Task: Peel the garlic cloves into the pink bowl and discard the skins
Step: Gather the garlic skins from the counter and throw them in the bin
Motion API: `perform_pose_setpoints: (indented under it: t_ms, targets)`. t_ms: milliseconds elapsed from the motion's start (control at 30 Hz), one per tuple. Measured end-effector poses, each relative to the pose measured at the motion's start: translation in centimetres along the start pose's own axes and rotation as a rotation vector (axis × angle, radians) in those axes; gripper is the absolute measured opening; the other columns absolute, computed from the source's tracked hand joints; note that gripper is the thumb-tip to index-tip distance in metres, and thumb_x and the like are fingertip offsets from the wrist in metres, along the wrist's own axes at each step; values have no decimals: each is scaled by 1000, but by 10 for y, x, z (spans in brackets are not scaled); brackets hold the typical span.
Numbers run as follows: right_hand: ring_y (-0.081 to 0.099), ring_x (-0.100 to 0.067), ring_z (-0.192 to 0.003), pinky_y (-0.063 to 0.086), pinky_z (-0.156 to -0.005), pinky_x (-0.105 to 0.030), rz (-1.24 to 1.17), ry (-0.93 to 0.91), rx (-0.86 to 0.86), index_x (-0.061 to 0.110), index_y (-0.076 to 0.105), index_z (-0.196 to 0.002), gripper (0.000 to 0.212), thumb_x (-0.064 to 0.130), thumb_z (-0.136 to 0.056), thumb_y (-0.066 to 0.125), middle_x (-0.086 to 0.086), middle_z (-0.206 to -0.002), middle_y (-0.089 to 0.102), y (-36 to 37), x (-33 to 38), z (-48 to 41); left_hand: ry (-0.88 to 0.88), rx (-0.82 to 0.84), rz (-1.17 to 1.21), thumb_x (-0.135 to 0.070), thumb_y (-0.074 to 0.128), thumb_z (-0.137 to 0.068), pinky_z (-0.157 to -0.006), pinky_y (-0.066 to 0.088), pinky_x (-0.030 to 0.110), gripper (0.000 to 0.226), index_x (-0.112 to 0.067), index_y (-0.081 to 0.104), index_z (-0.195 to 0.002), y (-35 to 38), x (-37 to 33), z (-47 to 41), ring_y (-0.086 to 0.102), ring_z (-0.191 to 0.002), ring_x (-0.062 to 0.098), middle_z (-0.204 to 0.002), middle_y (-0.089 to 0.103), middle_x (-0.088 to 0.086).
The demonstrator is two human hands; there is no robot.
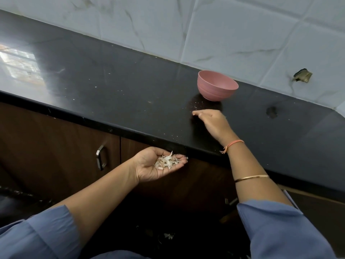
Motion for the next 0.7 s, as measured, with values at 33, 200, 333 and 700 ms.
perform_pose_setpoints:
  t_ms: [33, 200, 333, 700]
  targets:
    - [56, -8, -114, 36, -102, -18, 5, -63, 100, 6, 67, -112, 29, 5, -91, 47, -5, -119, 65, 14, 12, 6, 3, -2, 0, 2, 40, -76, -73, 54, 45, 32, 20, 65, -84, -1, -1, 0, 70, -75, 37, -91, 66, 31]
    - [60, -15, -112, 43, -101, -24, -241, -293, 509, -2, 66, -109, 32, 0, -90, 41, -9, -113, 67, 67, 66, 61, 21, -2, 9, 1, 41, -77, -74, 54, 45, 32, 20, 66, -84, -4, -3, 1, 70, -77, 37, -92, 66, 31]
    - [59, -20, -109, 41, -104, -33, -422, -134, 74, -2, 66, -106, 29, 6, -91, 42, -14, -112, 66, 20, 44, 16, 22, 1, 7, 1, 41, -76, -73, 54, 44, 32, 20, 66, -84, -5, -3, 3, 70, -75, 36, -91, 66, 31]
    - [50, -8, -123, 32, -108, -19, -58, -223, 386, 4, 61, -121, 33, 2, -92, 43, -5, -129, 59, 72, 56, 43, 17, 15, 34, 2, 40, -78, -71, 55, 44, 32, 21, 64, -85, -3, -3, 5, 70, -75, 38, -91, 66, 32]
Point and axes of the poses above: each hand's wrist, its own z-axis away from the middle knuckle, its own y-axis out of the palm, x = y × z, the point moved 9 cm from there along -z, towards the middle knuckle
